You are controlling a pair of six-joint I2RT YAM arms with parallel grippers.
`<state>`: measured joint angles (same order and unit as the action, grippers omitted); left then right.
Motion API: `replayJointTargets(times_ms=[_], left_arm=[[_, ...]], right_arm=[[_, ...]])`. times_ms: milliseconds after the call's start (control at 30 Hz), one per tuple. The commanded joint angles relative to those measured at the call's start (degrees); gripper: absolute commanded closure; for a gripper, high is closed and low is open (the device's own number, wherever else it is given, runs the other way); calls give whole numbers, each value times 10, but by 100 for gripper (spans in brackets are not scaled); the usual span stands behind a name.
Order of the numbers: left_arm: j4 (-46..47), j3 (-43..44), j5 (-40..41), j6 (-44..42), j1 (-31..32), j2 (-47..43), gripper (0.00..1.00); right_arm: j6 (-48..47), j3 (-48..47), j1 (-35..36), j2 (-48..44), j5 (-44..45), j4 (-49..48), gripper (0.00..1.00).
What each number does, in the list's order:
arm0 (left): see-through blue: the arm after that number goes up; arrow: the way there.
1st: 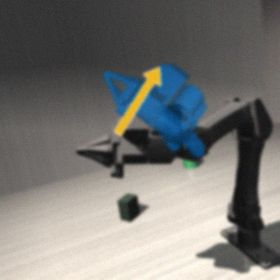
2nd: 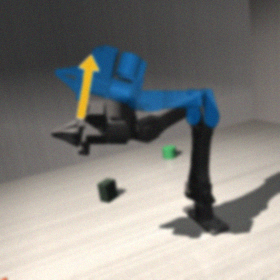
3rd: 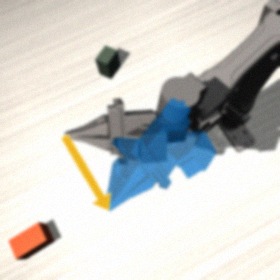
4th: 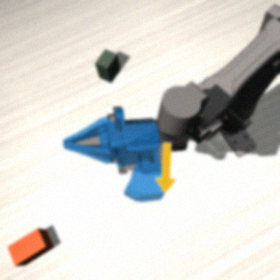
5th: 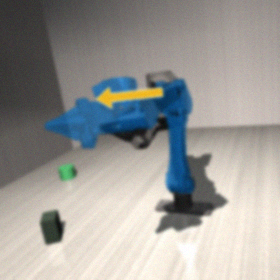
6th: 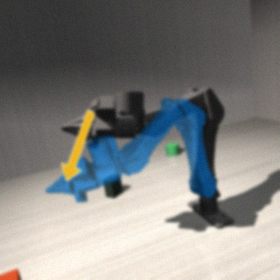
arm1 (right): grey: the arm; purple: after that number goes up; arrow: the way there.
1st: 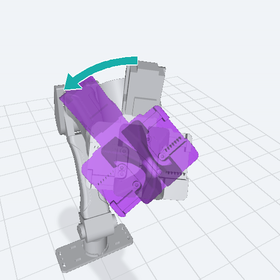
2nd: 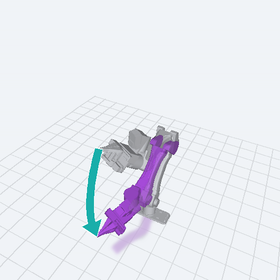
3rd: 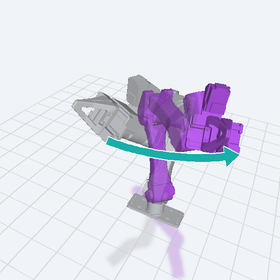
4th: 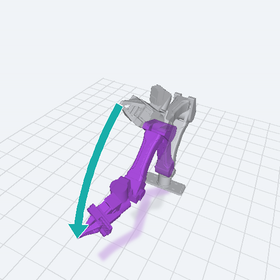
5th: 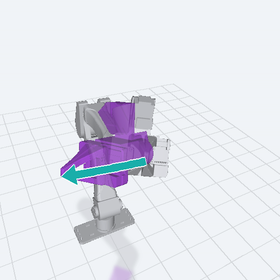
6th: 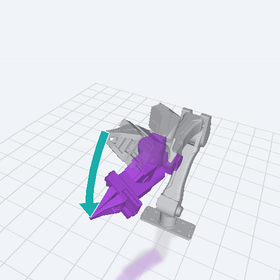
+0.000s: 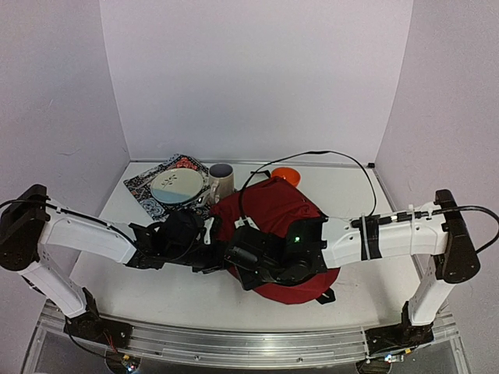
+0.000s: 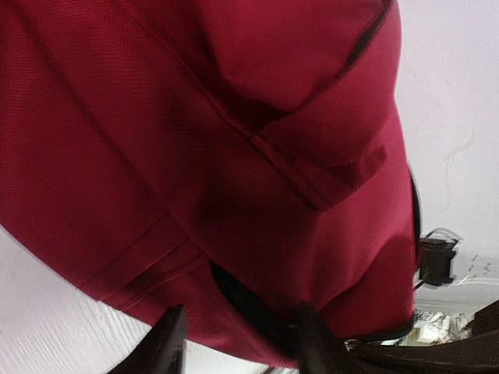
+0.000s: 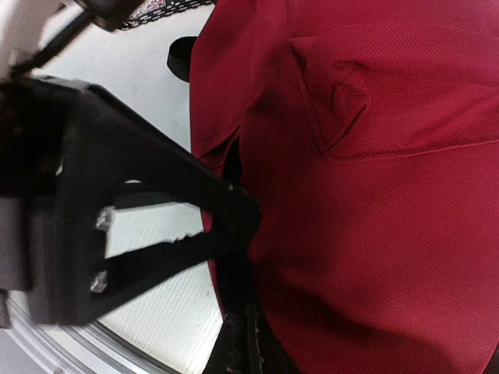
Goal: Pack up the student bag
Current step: Hold the student bag at the center of the board, then zip the student bag into the largest pocket of the bag, then hold the student bag at the center of the board.
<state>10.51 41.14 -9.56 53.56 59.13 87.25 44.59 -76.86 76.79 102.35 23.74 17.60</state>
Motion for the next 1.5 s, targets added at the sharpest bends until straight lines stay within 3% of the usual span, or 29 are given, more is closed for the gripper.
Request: replayJointTargets(times_ms=[0, 100, 167, 733, 967, 1033, 1300, 1467], left_arm=[[32, 20, 9, -4, 5, 20, 76], [31, 11, 40, -13, 4, 11, 96], [29, 7, 59, -23, 3, 9, 100], [-100, -15, 173, -142, -59, -14, 100], [-101, -41, 185, -221, -53, -58, 100], [-93, -45, 179, -245, -41, -90, 96], [-30, -86, 104, -343, -12, -236, 60], [-17, -86, 42, -419, 17, -254, 44]], right_arm=[[-8, 5, -2, -13, -4, -1, 100], [-3, 33, -2, -43, -18, 6, 100], [6, 52, -2, -67, -26, 17, 100], [87, 137, -3, -243, -5, 251, 100], [41, 107, -2, -214, -35, 199, 100], [21, 81, -2, -189, -47, 178, 100], [-30, 6, -2, -111, -85, 124, 100], [-32, -4, -2, -104, -85, 120, 100]])
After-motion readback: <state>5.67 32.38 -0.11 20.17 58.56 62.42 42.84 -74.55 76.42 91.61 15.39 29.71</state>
